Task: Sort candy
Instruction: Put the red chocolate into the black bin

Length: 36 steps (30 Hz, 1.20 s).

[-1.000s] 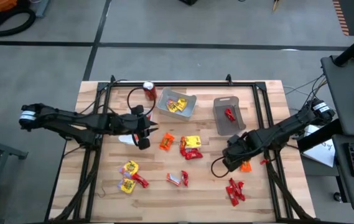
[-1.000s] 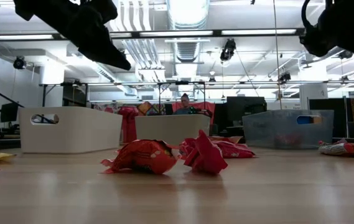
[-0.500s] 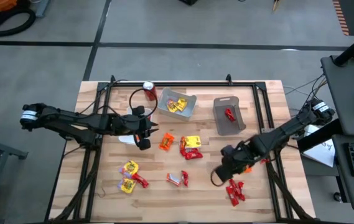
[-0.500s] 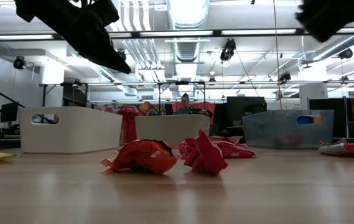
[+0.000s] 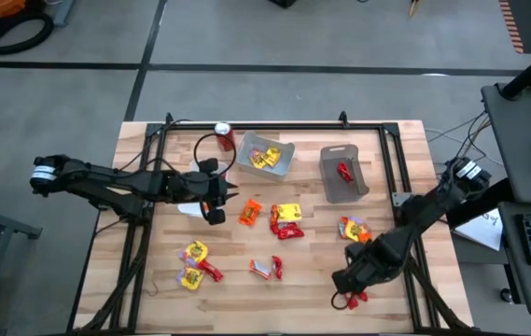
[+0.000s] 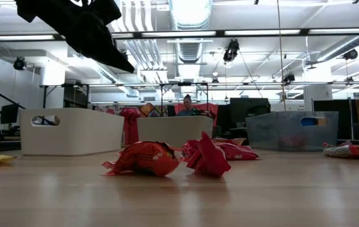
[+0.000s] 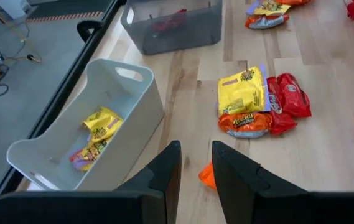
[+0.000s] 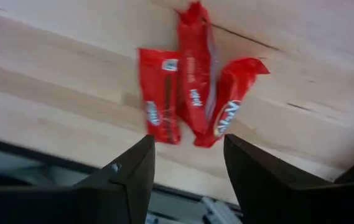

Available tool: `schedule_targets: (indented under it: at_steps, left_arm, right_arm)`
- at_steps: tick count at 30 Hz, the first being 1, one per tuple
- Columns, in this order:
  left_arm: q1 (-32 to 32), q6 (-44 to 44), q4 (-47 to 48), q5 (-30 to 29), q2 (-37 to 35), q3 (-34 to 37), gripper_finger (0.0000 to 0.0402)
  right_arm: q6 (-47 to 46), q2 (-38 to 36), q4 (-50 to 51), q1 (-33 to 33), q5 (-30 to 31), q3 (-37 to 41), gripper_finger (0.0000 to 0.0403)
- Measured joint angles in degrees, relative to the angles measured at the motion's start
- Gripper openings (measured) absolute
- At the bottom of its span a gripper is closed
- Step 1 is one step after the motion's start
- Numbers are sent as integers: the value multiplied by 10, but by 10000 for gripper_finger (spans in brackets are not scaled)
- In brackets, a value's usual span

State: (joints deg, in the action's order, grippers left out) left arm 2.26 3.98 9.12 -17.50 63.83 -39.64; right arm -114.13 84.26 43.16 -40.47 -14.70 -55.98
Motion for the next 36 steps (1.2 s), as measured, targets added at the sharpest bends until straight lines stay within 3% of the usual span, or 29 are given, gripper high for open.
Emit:
schedule_targets:
  at_steps: [6,18,26,36]
  left_arm:
    - [0,-1,-1,0,0,0,75]
    - [0,-13,-1,0,0,0,75]
    - [0,-15,-1,0,0,0,75]
    - [0,-15,-1,0,0,0,75]
  right_arm:
    - [7,30,16,2,3,9,174]
    - [15,21,-1,2,10,74,155]
    - [16,21,-33,2,12,92,111]
    - [26,20,-31,2,13,93,18]
